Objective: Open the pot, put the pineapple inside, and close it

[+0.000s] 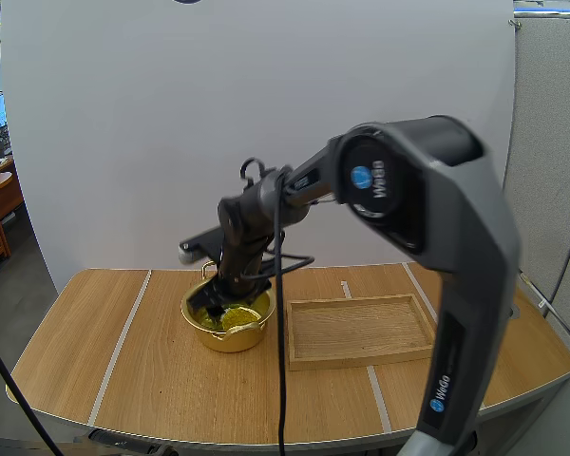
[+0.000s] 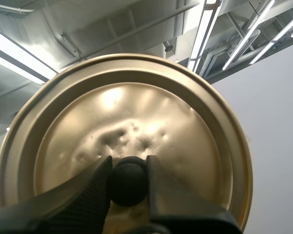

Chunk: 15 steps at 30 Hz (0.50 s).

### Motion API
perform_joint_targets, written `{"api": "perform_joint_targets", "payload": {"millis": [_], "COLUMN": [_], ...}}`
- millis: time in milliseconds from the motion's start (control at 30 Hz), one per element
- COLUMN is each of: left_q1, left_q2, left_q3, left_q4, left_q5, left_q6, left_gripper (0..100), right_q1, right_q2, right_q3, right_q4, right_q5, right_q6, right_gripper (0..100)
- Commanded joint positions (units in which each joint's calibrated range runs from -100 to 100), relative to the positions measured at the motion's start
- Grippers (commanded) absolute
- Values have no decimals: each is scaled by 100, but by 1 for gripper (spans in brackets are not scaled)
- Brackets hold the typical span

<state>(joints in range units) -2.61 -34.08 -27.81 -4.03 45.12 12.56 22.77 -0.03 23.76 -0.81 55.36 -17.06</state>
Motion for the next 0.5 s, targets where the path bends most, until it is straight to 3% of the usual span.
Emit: {"api": "perform_joint_targets", "payload": {"millis": [0, 467], "left_q1": [-27, -27], "left_q2": [-15, -15], "left_q3": [-43, -43], "left_q4": [20, 20], "left_q5": [-200, -200], "left_q6": [-56, -56], "left_gripper": [0, 0], "right_q1": [-5, -5], "right_q2": [-1051, -4941], "right_q3": [-11, 253], "right_q4": [-4, 81], "right_q5": [572, 2276], "right_q6": [132, 255], "right_gripper": [100, 100]}}
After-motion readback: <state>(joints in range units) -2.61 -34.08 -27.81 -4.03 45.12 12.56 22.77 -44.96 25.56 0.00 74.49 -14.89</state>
